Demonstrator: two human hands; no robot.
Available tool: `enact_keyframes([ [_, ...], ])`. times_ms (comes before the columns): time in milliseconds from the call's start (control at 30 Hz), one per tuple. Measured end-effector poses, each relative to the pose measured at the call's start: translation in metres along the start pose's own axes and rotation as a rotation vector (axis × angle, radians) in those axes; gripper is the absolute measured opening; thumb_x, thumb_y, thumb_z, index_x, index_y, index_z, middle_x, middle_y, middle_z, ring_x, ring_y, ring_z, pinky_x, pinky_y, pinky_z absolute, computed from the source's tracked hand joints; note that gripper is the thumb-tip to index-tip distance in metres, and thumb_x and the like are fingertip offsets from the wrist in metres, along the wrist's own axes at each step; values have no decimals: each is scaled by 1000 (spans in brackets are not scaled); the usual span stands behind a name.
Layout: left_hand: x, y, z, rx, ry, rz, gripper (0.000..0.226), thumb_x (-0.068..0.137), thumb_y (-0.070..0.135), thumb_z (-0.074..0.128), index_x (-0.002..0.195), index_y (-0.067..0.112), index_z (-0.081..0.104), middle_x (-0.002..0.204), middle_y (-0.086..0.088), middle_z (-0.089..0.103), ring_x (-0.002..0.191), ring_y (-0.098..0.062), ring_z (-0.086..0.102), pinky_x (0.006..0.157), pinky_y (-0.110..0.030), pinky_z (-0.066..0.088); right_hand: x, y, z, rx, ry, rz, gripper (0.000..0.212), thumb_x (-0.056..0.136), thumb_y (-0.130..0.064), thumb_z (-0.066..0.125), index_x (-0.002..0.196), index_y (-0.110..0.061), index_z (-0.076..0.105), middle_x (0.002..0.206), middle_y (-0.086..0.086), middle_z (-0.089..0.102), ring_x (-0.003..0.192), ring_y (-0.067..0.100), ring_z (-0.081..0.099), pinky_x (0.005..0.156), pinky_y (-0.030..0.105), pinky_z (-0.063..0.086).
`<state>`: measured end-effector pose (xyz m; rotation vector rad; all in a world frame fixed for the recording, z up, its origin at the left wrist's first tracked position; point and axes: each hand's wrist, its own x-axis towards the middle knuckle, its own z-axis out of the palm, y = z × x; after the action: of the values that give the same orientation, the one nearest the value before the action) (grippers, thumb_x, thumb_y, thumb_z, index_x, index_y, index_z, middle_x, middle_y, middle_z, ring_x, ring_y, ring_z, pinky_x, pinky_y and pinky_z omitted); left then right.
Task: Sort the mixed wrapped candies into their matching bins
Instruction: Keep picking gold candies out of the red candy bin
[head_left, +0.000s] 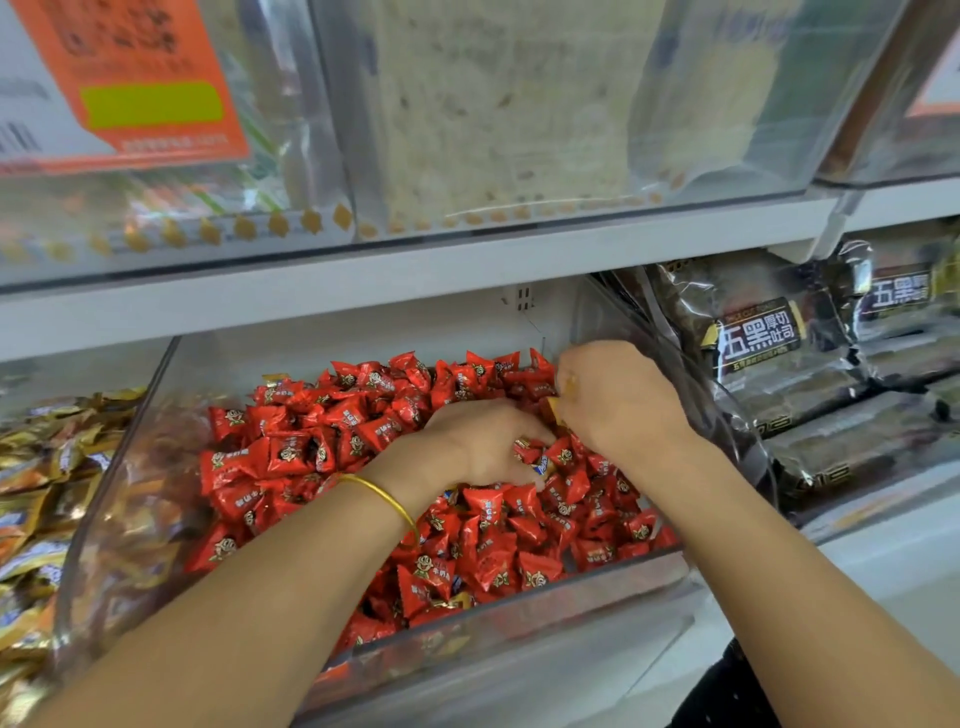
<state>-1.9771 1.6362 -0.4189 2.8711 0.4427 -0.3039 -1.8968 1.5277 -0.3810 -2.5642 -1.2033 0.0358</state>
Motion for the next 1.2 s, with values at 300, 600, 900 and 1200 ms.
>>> enact_keyframes([
  [300, 4, 4, 1, -257, 172, -73, 37, 84, 7, 62, 114, 29, 62, 96, 8, 67, 96, -12, 62, 82, -25, 48, -11, 2, -11, 163, 180, -71, 8, 88, -14, 52, 82, -9, 55, 93, 7, 53, 79, 25, 56, 65, 30, 45],
  [600, -8, -10, -15, -781, 233, -111, 28, 86, -10, 55, 106, 8, 64, 90, -7, 71, 83, -6, 63, 70, -4, 46, -7, 5, -13, 407, 253, -83, 6, 81, -14, 61, 86, -17, 63, 101, 6, 63, 92, 20, 59, 79, 31, 48],
  [900, -3, -10, -8, -262, 87, -44, 27, 79, 18, 73, 105, 21, 68, 109, 0, 61, 104, -16, 57, 94, -31, 45, -8, 7, -13, 470, 229, -98, 8, 82, -12, 62, 84, -19, 61, 101, 6, 63, 91, 19, 59, 78, 32, 50],
  [1200, -3, -1, -7, -324, 280, -88, 14, 86, 22, 66, 93, 10, 63, 94, -3, 61, 92, -20, 58, 73, -26, 43, -10, 9, -14, 518, 233, -117, 8, 81, -10, 63, 78, -17, 59, 87, 4, 60, 82, 17, 58, 71, 29, 47],
])
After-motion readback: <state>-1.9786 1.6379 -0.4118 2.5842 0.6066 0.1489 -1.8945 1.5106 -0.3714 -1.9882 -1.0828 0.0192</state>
